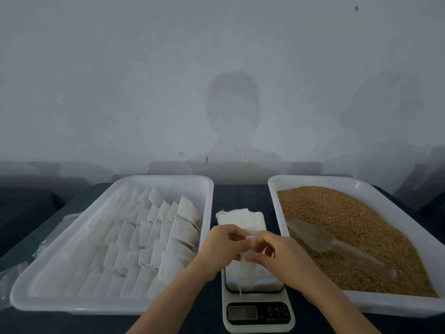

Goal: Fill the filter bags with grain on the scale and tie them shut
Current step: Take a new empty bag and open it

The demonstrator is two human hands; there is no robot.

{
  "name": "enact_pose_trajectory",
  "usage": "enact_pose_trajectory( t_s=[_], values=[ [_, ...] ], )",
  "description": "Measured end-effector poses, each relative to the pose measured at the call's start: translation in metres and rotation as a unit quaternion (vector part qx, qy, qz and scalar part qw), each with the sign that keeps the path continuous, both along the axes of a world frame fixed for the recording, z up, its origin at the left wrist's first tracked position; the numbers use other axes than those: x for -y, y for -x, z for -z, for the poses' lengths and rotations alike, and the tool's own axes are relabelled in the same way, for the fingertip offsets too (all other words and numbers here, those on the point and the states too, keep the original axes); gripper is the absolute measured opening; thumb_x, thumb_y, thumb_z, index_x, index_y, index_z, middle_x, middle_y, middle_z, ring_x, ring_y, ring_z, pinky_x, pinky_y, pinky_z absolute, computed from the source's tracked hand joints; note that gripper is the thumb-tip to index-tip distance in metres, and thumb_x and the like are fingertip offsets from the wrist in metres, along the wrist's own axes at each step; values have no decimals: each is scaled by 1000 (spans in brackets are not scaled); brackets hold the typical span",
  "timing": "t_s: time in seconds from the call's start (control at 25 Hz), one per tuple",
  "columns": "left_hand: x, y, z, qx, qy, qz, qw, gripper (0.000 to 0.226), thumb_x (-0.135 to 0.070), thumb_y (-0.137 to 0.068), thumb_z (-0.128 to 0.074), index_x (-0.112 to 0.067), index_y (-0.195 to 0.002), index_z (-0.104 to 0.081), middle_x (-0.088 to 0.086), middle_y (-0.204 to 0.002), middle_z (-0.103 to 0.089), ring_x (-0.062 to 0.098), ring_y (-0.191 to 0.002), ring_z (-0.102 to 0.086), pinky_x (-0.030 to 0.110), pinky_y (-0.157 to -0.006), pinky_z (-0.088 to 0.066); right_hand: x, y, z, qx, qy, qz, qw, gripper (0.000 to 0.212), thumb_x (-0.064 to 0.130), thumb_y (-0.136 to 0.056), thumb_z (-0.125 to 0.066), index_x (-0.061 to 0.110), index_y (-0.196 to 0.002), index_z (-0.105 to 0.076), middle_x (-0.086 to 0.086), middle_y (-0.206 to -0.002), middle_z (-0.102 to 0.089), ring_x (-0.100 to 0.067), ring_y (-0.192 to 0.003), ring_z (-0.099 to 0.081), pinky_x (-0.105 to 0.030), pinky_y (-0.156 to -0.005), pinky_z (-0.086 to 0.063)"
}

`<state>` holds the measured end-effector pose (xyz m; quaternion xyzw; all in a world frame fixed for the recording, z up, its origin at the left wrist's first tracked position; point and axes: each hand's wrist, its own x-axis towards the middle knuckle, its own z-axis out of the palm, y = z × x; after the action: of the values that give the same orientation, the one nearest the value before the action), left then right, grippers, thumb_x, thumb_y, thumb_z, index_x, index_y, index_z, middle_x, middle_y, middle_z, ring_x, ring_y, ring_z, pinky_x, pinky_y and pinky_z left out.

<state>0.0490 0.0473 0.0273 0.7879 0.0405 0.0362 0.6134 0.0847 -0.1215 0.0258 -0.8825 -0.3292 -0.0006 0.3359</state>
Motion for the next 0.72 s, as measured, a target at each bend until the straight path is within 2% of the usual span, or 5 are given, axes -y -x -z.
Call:
enact_pose_trajectory(
  t_s=[0.2,0.36,0.52,0.6,0.72],
  values=[
    [-2,1,-1,-6,67,75,995,21,-8,-87,-68,-5,-108,-69,9,-100,-73,19,-93,-71,33,-84,-57,0,-4,-1,-3,-52,21,998,15,35,-86,-63,29,-77,-53,9,-70,-60,-2,-64,-57,-20,-61,-46],
    [0,0,-4,-26,83,8,996,19,-11,-79,-78,-9,-97,-70,5,-88,-74,15,-82,-72,25,-69,-58,1,-5,1,-1,-53,6,999,12,32,-93,-53,24,-93,-62,14,-76,-62,1,-68,-60,-20,-65,-50],
    [-3,0,-5,-27,104,-12,994,16,-15,-75,-81,-12,-84,-68,-3,-71,-72,10,-71,-71,20,-60,-53,2,-1,-2,-3,-31,-16,999,53,64,-87,-26,26,-87,-63,1,-67,-62,-12,-58,-57,-34,-58,-47],
    [-2,0,-5,-21,77,2,997,14,-19,-75,-80,-14,-81,-68,-2,-72,-72,10,-70,-70,18,-60,-52,3,-1,-1,-21,-27,-35,999,53,69,-87,-22,37,-89,-65,-5,-67,-63,-17,-57,-57,-36,-56,-46],
    [-1,-1,-2,-16,33,11,999,8,-18,-81,-76,-17,-81,-69,1,-78,-72,9,-72,-67,18,-65,-52,2,-1,-2,-17,-18,-61,998,42,71,-84,-34,42,-89,-64,10,-66,-61,-8,-58,-55,-27,-53,-43]
  ],
)
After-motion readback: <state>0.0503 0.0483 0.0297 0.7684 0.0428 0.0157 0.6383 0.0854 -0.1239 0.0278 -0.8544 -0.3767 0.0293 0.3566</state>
